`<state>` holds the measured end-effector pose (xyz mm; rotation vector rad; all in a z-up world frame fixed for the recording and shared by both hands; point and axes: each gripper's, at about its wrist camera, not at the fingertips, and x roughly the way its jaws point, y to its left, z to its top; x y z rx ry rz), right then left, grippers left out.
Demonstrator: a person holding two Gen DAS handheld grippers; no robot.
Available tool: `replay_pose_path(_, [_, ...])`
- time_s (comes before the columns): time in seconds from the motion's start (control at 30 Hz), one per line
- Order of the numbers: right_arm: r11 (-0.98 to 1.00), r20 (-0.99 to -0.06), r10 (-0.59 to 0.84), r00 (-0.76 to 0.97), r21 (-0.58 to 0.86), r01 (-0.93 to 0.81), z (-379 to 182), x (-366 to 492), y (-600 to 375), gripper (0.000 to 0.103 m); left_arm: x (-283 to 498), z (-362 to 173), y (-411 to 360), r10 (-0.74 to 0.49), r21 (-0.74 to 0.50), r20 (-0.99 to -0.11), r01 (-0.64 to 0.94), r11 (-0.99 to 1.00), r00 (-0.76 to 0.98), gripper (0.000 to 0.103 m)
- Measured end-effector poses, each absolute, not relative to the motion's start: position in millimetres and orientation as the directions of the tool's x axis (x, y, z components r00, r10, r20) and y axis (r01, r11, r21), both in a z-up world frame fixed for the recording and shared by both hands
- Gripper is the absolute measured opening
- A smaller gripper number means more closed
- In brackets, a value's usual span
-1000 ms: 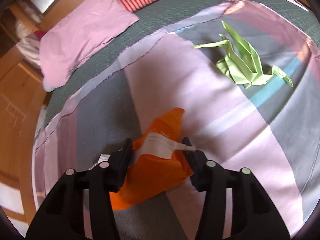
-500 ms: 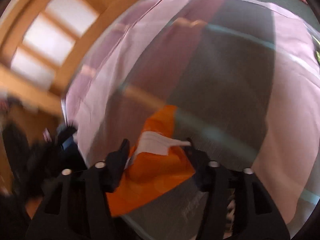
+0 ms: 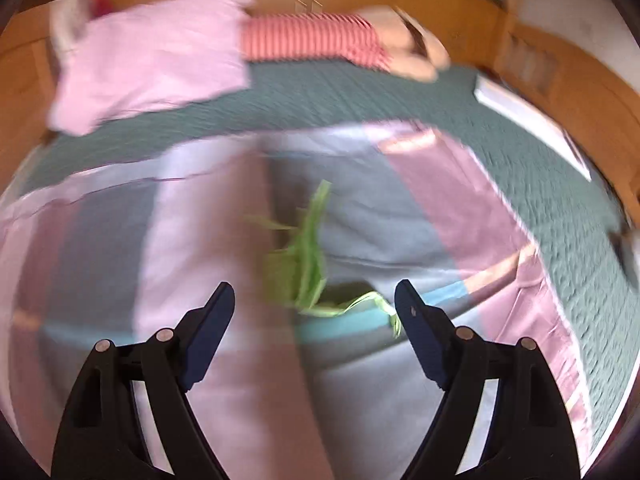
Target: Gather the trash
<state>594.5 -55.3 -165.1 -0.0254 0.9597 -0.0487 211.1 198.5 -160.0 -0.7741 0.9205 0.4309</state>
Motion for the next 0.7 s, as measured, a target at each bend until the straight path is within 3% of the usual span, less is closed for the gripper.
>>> replay_pose_path(0.13, [0.996, -0.851, -0.088, 0.518, -0.065, 0.062, -192, 610, -48, 0.077, 213, -161, 197, -0.002, -0.419, -0.833, -0.629, 0.655, 0.553, 0.096])
replay_pose_path(0.2, [0.993, -0.851, -0.107, 0.514, -0.118, 0.011, -196, 609, -44, 0.056, 214, -163, 195, -0.017, -0.428, -0.835, -0.630, 0.648, 0.549, 0.096])
replay_pose_path(0.27, [0.986, -0.830, -0.135, 0.541, -0.169, -0.014, -198, 609, -41, 0.029, 215, -164, 192, -0.029, -0.429, -0.838, -0.624, 0.654, 0.546, 0.096])
replay_pose_path(0.37, [0.995, -0.844, -0.067, 0.532, -0.094, -0.025, -187, 600, -51, 0.024, 217, -162, 188, -0.028, -0.421, -0.838, -0.612, 0.670, 0.545, 0.096])
replay_pose_path(0.7, [0.985, -0.821, 0.167, 0.546, 0.108, -0.137, -123, 512, -73, 0.024, 223, -165, 187, -0.034, -0.394, -0.849, -0.591, 0.704, 0.527, 0.096])
